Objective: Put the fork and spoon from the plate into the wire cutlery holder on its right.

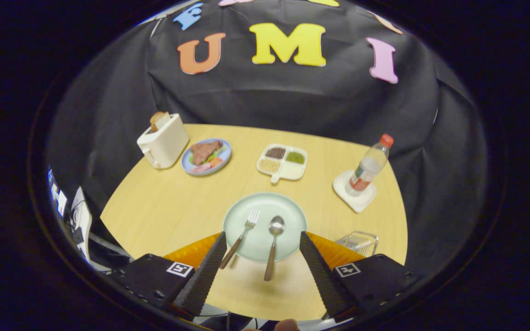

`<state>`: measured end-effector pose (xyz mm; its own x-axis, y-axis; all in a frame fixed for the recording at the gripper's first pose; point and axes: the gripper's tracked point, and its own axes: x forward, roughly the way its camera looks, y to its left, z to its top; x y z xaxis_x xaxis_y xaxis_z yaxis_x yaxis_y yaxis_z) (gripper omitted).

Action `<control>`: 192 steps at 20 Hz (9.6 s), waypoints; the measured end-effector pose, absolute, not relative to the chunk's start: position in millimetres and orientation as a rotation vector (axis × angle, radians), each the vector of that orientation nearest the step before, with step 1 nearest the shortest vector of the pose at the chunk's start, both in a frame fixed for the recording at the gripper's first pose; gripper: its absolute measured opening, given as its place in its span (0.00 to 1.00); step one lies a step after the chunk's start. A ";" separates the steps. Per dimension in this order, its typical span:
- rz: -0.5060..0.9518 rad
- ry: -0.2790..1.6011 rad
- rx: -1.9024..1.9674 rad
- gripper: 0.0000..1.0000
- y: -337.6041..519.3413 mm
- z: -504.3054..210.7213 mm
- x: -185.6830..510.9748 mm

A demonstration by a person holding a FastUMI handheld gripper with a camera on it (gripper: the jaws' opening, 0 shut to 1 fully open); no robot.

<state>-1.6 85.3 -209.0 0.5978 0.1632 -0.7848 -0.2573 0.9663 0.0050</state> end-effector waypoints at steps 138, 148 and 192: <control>0.003 1.403 0.164 0.00 -67.6 -199.3 -67.9; 0.000 1.534 0.200 0.00 -88.2 -229.3 -88.7; 0.123 0.136 0.080 0.96 -30.2 51.4 -5.0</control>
<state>-5.0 -30.2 51.4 0.9832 0.1276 -0.1303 -0.1168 0.9893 0.0874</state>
